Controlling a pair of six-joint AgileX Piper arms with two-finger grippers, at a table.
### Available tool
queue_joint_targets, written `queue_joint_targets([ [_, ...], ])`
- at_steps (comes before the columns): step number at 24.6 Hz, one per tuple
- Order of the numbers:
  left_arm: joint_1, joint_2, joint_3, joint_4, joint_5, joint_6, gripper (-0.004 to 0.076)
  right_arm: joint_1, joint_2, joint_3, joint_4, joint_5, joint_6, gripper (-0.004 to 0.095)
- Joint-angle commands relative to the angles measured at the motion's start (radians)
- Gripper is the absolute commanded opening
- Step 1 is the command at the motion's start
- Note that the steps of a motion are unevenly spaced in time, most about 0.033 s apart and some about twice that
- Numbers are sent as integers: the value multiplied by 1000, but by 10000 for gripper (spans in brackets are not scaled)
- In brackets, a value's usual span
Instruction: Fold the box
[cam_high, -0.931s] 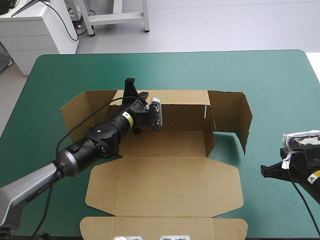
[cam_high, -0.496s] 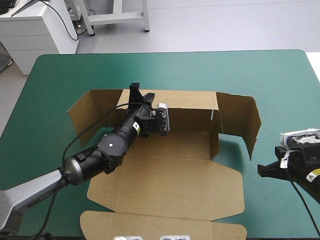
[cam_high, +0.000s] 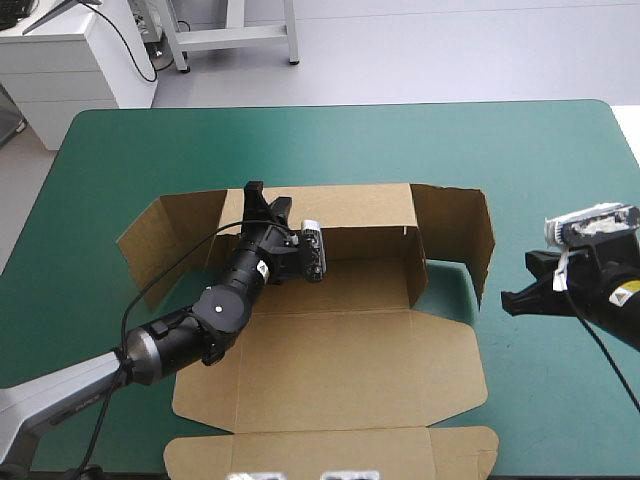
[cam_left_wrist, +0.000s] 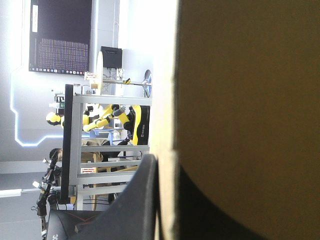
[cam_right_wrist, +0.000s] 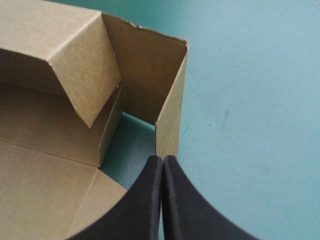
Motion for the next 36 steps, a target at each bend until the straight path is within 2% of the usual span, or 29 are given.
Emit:
queue_joint_targets([
  [1,-3,-23,-6,8,51,-27,-8,-4,99,-131,32,-42,-26,-21],
  [12,-3,-30,-15,10,59,-20,-8,-2,621,-648,124,134,-47,-19],
  [17,-3,-30,-38,10,63,-20,-8,75,835,-817,103,165,1,-19],
  [25,-3,-30,-59,10,57,-20,-8,136,992,-933,35,220,73,-19],
  [31,-3,-30,-59,10,60,-20,-8,136,1029,-933,-10,308,78,-19],
  [36,-3,-30,-59,10,61,-14,-8,147,1025,-933,-18,309,95,-19],
])
